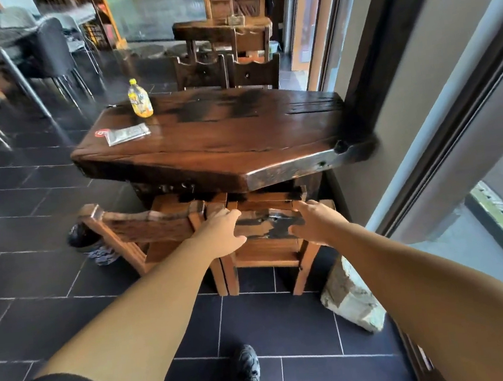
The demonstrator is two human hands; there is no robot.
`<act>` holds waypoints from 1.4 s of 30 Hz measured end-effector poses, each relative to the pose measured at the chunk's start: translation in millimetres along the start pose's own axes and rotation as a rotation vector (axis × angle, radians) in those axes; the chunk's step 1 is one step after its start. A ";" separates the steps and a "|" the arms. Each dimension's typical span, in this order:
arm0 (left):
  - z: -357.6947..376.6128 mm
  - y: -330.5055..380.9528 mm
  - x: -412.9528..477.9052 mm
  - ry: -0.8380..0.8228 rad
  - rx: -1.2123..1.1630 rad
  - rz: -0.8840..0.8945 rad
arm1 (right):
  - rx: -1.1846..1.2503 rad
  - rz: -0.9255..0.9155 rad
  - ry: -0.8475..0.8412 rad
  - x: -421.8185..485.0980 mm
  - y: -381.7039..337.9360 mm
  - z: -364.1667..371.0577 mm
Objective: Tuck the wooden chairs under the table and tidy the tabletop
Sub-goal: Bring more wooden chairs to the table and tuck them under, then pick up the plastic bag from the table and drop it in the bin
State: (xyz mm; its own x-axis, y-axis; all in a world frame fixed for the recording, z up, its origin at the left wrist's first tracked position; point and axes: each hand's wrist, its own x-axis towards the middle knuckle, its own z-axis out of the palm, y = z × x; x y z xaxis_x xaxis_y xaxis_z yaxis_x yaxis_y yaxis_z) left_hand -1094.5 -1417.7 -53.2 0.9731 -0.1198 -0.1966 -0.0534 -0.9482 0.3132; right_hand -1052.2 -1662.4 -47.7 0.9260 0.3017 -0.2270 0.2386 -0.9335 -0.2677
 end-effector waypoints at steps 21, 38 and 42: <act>-104.8 -281.3 -126.7 0.209 -0.054 -0.409 | -0.049 -0.423 -0.131 102.5 -347.1 40.9; -184.1 -582.6 -255.1 0.244 -0.045 -0.704 | -0.105 -0.664 -0.249 186.8 -691.3 125.1; -193.1 -633.1 -255.4 0.223 -0.055 -0.757 | -0.132 -0.705 -0.275 218.0 -745.5 137.1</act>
State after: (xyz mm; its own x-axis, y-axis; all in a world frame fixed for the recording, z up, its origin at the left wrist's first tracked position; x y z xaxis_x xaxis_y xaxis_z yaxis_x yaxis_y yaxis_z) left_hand -1266.0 -730.1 -21.9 0.7626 0.6195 -0.1861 0.6468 -0.7316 0.2155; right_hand -1068.3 -874.2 -26.1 0.4397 0.8555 -0.2734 0.7946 -0.5124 -0.3256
